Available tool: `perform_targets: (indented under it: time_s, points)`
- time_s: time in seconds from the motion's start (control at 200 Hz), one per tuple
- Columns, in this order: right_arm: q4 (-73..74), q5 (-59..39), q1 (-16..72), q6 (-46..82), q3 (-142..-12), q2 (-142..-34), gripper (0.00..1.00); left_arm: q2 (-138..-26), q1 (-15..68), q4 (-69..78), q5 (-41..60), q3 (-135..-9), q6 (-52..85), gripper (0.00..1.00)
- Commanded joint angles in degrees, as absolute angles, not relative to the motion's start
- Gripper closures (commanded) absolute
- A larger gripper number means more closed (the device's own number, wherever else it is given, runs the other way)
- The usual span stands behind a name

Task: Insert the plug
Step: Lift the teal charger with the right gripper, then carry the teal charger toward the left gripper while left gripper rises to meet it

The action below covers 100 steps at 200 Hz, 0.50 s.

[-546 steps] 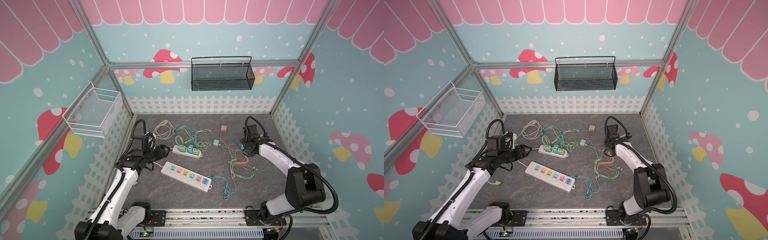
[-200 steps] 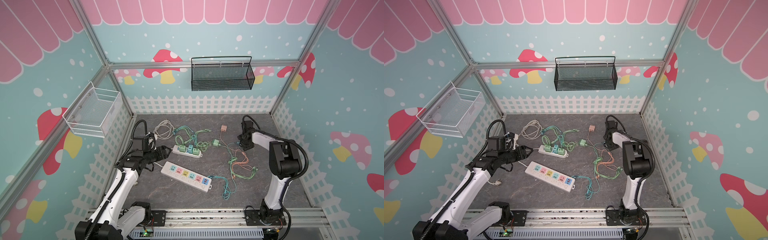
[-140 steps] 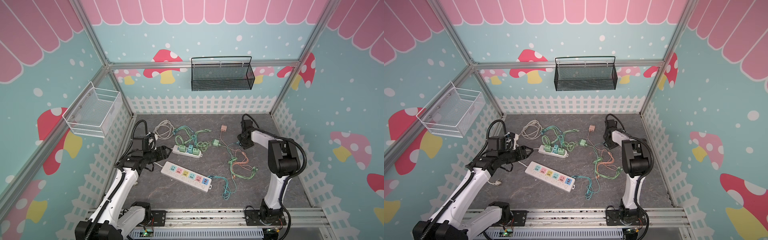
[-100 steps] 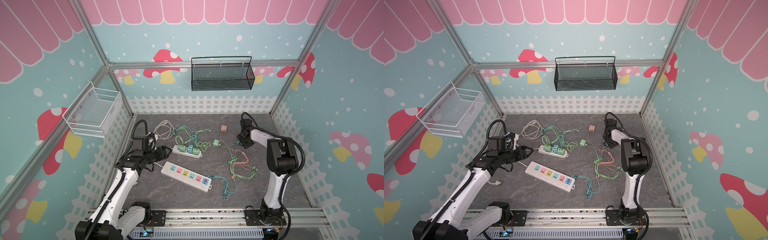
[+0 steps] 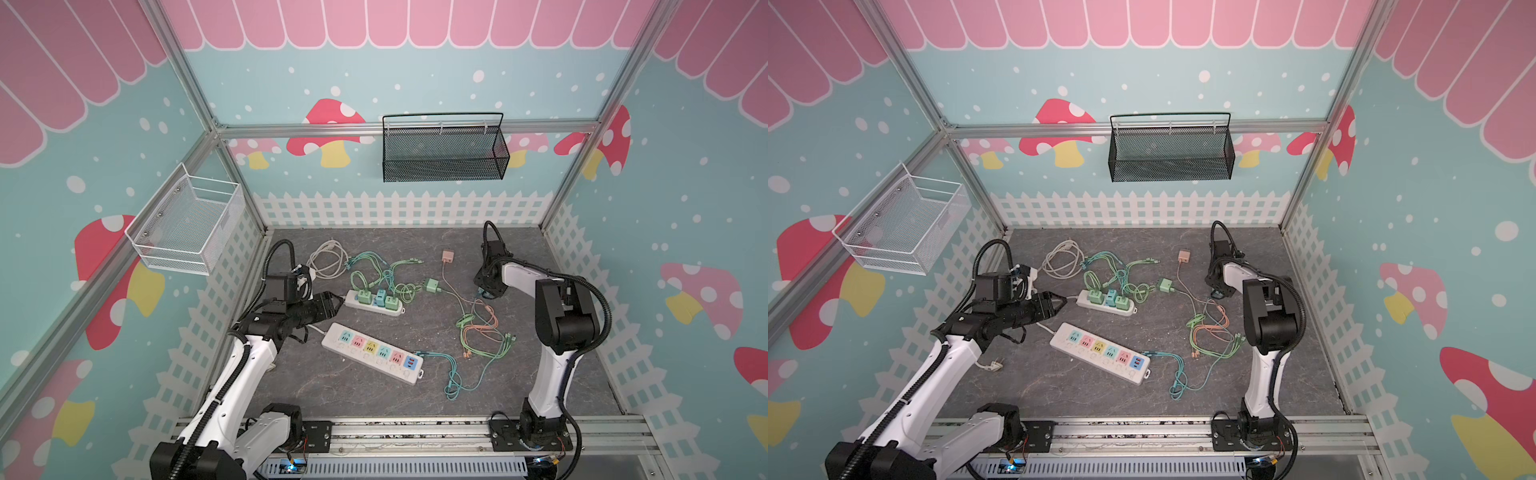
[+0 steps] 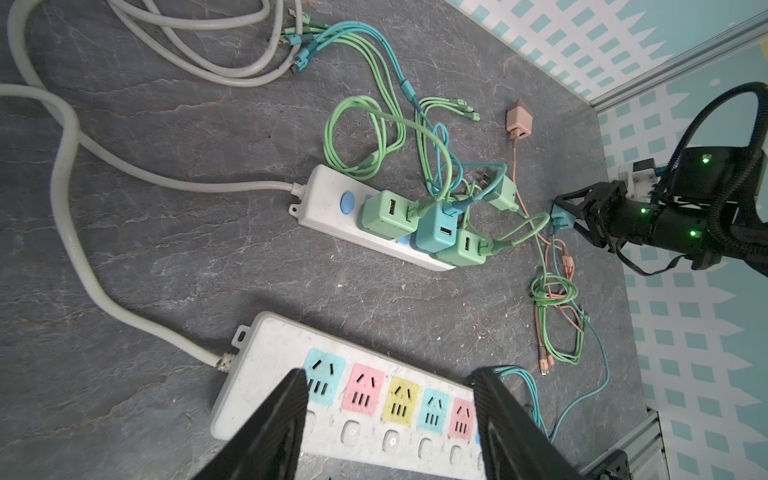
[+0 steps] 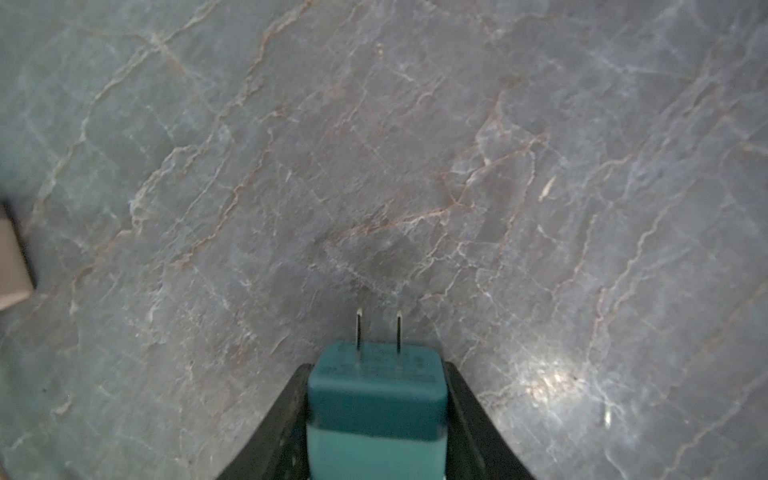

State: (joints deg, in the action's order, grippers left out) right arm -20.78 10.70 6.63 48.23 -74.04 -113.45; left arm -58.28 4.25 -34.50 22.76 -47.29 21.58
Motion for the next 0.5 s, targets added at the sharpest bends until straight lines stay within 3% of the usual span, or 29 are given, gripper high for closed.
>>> perform_targets:
  time_s: [0.0, 0.495]
  points:
    - [-17.10, 8.47, 6.27, 39.42, -71.83, -110.13, 0.61, -58.17, 4.22, -34.64, 23.56, -47.54, 20.79, 0.37]
    - [0.35, -8.29, 6.99, 12.99, -62.12, -93.15, 0.67, -58.02, 4.17, -32.88, 27.00, -47.67, 23.27, 0.37]
